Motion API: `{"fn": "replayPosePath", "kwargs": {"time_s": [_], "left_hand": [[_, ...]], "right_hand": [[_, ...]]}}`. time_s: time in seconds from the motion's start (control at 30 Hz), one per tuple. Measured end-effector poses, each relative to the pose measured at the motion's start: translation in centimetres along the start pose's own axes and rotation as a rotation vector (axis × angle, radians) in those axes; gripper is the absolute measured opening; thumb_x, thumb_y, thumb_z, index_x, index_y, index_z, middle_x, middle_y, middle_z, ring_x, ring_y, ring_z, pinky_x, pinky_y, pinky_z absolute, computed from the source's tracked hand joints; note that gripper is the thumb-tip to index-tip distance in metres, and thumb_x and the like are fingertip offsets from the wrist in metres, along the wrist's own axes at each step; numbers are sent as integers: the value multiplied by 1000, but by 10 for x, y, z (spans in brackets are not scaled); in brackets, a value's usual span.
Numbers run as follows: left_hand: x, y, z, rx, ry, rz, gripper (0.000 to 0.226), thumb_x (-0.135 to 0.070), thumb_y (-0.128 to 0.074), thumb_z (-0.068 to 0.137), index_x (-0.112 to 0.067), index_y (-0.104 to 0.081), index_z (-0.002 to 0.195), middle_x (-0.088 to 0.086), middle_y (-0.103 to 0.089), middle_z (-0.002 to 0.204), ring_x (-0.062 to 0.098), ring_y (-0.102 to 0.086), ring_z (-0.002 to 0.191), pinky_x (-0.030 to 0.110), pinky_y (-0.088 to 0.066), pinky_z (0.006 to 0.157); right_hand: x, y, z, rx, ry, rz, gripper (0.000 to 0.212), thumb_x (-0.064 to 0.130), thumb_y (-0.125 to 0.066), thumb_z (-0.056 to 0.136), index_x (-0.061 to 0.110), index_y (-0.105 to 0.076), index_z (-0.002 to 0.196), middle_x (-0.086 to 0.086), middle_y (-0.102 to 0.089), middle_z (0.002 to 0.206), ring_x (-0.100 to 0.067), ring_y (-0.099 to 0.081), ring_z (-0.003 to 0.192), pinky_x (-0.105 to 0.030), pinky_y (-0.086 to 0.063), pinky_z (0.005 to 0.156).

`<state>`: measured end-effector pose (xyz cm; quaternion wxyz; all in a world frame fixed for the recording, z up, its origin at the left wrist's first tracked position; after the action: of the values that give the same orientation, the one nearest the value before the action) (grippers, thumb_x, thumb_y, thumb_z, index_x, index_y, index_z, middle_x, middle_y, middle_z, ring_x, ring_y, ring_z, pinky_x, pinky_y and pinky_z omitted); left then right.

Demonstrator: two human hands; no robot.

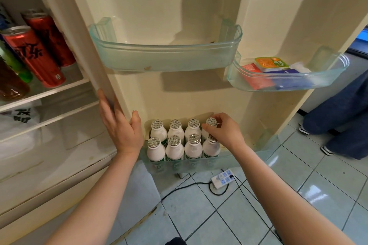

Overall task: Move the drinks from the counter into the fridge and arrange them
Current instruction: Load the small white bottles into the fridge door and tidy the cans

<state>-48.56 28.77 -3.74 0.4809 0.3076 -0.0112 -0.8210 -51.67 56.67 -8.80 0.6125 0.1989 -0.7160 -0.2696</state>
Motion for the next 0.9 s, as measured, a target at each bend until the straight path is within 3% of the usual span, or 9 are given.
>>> {"fn": "replayPosePath", "kwargs": {"time_s": [0.13,0.3,0.4,0.47,0.53,0.6,0.67,0.83,0.9], "left_hand": [[-2,1,1,72,31,51,51,-19,-46,86,-2,-33,133,42,-25,142,53,-30,132,56,-30,106],[-6,12,3,265,109,58,57,-32,-45,88,11,-45,126,34,-21,147,48,-31,134,53,-33,106],[-5,35,12,345,106,-37,54,-39,-37,91,0,-53,126,20,-25,150,19,-30,136,28,-28,110],[2,54,20,347,153,-92,50,-42,-35,92,-9,-61,117,9,-42,141,-1,-36,124,7,-24,102],[15,74,24,325,254,-138,34,-39,-39,94,-22,-64,108,-1,-56,125,-13,-45,111,-1,-28,93],[32,92,26,321,378,-178,19,-30,-44,95,-34,-63,99,-7,-63,113,-13,-52,104,-1,-33,85],[49,111,26,308,481,-199,23,-25,-48,97,-42,-63,93,-16,-66,103,-10,-56,98,1,-38,80],[92,152,33,181,667,-297,22,-16,-49,97,-29,-67,90,-14,-70,91,0,-64,87,19,-48,80],[108,167,38,122,701,-308,23,-14,-49,97,-26,-66,89,-11,-70,90,3,-64,84,18,-48,76]], "right_hand": [[15,8,-19,-171,78,-23,50,40,-66,83,13,-54,124,-3,-57,124,-20,-54,111,-31,-45,87],[57,18,-56,-411,305,102,24,20,-61,86,17,-61,110,4,-62,106,-12,-56,90,-27,-41,68],[87,3,-73,-351,415,197,20,16,-59,86,20,-61,105,11,-61,98,-9,-57,82,-27,-44,67],[109,-11,-83,-293,511,230,19,14,-59,86,20,-61,104,14,-62,98,-3,-58,86,-27,-47,70],[130,-25,-91,-254,602,250,17,15,-57,86,21,-62,102,17,-62,94,1,-57,86,-23,-48,71],[149,-39,-98,-222,677,277,16,17,-55,85,23,-63,98,18,-62,89,1,-58,85,-21,-48,70],[168,-56,-102,-165,726,311,14,16,-55,85,22,-63,94,16,-63,85,-3,-60,81,-28,-51,69],[214,-99,-106,-47,800,276,17,7,-60,85,20,-65,95,11,-65,83,-7,-60,73,-34,-53,67],[234,-113,-108,0,830,272,17,10,-59,86,20,-63,98,12,-66,88,-6,-62,78,-31,-54,72]]}}
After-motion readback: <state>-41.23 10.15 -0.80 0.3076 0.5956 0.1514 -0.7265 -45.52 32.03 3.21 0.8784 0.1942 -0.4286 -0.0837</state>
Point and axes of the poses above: each hand's wrist, its own z-axis towards the middle knuckle, its own y-axis out of the back of the hand, x = y × z, the point moved 6 cm from there along z, towards the middle knuckle
